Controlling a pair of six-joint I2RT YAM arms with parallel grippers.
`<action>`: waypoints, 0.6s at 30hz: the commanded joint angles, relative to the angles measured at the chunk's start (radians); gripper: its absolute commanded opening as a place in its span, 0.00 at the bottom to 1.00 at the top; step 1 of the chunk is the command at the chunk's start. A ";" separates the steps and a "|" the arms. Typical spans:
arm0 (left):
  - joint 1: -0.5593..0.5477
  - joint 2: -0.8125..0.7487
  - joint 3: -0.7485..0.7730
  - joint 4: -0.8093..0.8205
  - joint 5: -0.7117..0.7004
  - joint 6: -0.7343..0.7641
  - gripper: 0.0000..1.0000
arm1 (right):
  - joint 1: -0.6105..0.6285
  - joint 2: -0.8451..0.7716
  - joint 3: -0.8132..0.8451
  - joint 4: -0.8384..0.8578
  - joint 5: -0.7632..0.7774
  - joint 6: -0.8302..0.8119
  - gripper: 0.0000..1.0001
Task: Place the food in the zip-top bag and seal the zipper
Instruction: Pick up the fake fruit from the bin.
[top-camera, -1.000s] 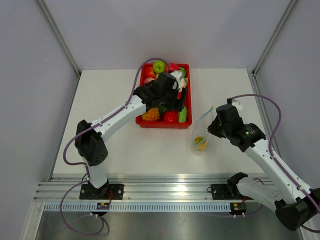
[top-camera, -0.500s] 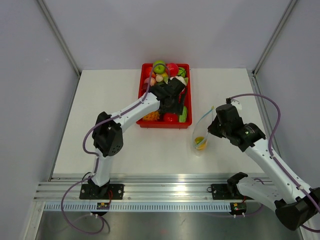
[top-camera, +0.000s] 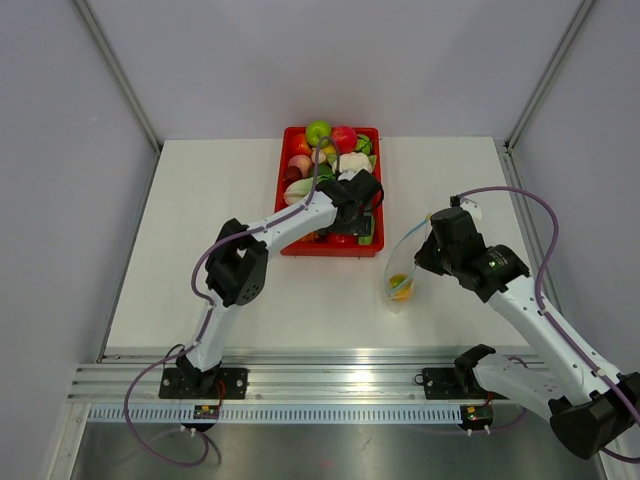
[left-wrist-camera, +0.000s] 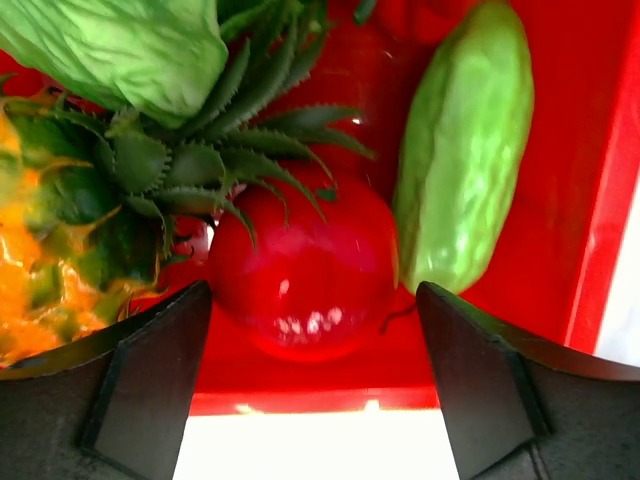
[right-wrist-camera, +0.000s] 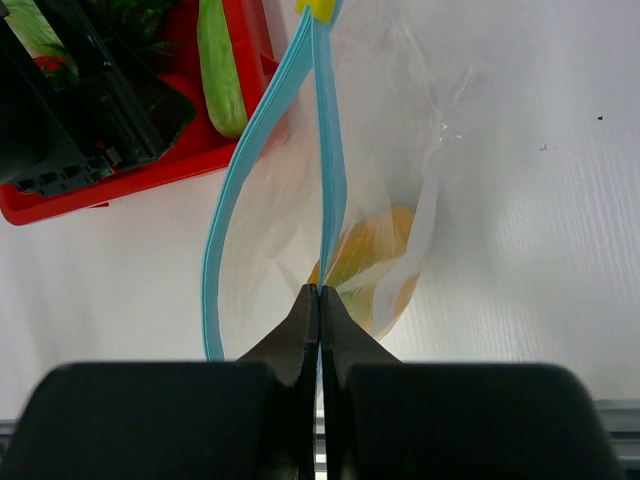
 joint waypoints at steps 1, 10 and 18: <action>0.004 0.016 0.050 0.005 -0.072 -0.046 0.89 | -0.007 0.005 0.033 0.027 -0.002 -0.016 0.00; 0.002 0.053 0.038 0.047 -0.078 -0.017 0.89 | -0.007 0.010 0.031 0.039 -0.012 -0.022 0.00; 0.001 -0.020 0.004 0.071 -0.081 0.011 0.57 | -0.007 0.010 0.031 0.033 -0.013 -0.020 0.00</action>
